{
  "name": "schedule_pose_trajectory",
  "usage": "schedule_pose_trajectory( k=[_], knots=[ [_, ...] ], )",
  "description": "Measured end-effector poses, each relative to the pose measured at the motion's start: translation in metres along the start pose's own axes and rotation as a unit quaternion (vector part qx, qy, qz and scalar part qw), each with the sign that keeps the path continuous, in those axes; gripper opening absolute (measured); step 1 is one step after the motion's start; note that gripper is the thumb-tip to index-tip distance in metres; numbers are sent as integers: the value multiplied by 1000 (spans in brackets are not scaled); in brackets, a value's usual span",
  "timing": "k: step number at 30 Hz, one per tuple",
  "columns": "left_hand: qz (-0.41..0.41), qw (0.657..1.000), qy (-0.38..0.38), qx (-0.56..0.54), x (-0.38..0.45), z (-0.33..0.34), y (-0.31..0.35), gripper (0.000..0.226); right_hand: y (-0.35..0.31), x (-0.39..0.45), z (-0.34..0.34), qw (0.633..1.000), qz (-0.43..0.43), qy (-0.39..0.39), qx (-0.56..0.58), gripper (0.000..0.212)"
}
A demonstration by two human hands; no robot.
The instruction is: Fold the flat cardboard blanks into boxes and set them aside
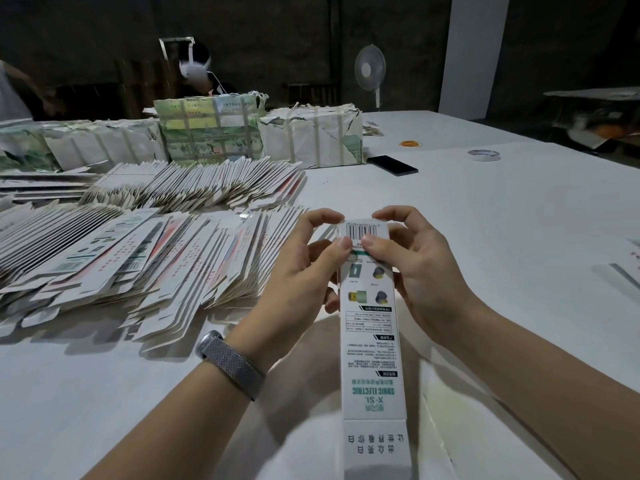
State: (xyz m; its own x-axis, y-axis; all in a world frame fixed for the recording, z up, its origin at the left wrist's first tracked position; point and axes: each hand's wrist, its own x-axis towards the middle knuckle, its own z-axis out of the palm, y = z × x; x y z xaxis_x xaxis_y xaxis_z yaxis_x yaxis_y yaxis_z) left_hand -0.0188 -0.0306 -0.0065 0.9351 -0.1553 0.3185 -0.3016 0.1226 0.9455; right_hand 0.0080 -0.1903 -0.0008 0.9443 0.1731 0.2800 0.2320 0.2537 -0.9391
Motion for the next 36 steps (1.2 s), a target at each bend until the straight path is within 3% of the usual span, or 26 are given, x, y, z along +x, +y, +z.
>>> schedule_pose_trajectory(
  k=[12,28,31,36],
  knots=[
    [-16,1000,11,-12,0,1,-3,29,0,3,-7,1000,-5,3,-17,17],
    [-14,1000,22,0,1,2,0,18,3,2,-3,999,-28,4,-40,15],
    [-2,999,39,-3,3,1,-2,18,7,-1,1,997,-22,0,-72,24],
    [25,996,82,9,5,-5,-3,34,10,-3,3,955,-84,-5,-285,61]
  ],
)
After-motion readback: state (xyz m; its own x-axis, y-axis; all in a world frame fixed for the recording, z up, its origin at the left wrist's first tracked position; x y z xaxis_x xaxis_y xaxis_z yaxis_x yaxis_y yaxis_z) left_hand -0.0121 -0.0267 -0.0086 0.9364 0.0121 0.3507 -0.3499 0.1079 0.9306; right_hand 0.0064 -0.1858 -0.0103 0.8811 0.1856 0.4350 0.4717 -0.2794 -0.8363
